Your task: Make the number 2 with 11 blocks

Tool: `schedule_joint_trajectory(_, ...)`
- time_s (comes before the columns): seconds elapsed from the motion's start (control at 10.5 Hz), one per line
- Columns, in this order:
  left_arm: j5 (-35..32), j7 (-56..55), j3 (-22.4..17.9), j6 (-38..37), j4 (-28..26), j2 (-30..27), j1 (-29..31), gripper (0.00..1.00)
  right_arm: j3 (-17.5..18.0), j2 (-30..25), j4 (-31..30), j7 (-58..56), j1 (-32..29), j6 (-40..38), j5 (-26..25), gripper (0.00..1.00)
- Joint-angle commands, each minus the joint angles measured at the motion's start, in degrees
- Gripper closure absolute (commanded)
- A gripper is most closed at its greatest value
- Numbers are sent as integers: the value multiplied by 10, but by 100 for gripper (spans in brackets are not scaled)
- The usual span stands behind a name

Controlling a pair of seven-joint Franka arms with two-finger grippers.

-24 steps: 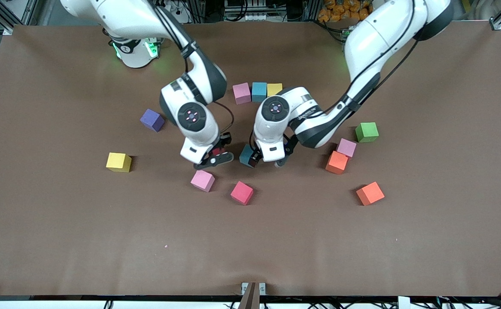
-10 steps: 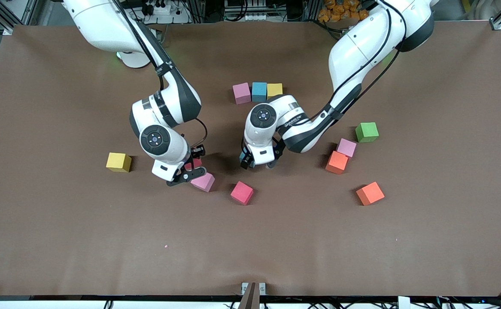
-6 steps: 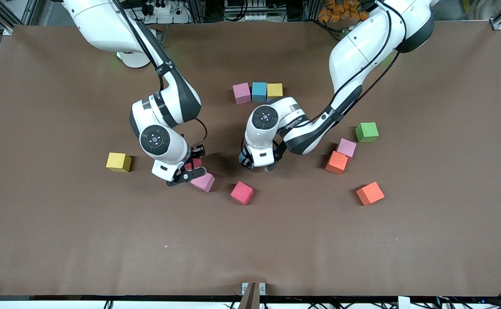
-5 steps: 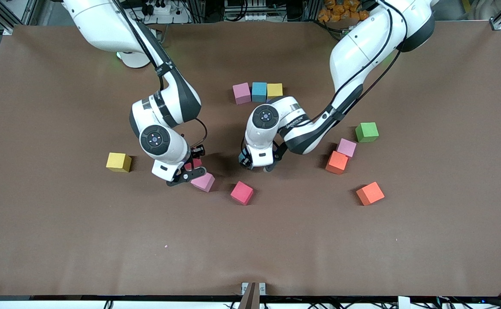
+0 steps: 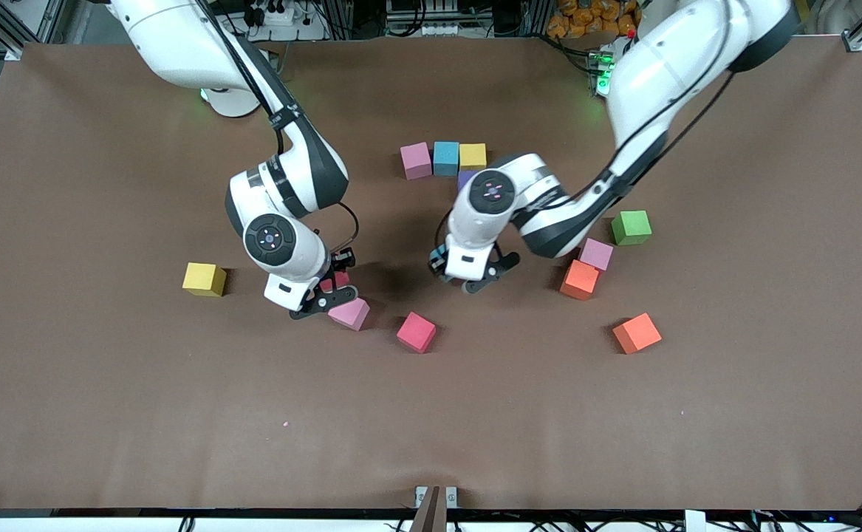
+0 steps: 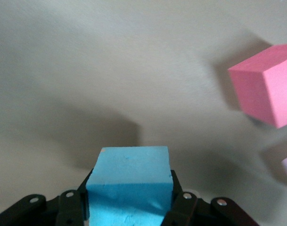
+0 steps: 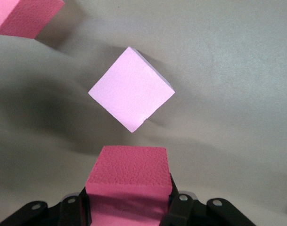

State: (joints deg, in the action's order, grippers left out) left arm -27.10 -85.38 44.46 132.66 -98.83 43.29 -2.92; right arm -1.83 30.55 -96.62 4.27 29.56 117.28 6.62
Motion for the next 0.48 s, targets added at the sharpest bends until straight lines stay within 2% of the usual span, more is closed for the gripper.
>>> schedule_joint_trajectory(0.0,-6,85,27,4,-94,-62,35,77,3,-2,-2,6,0,2,4,66)
schedule_joint_trajectory(0.19,-8,121,27,4,-116,-66,31,79,3,-2,-2,6,1,3,5,66)
schedule_joint_trajectory(0.38,-52,122,28,4,-132,-66,29,83,3,-2,-1,6,2,3,5,66)
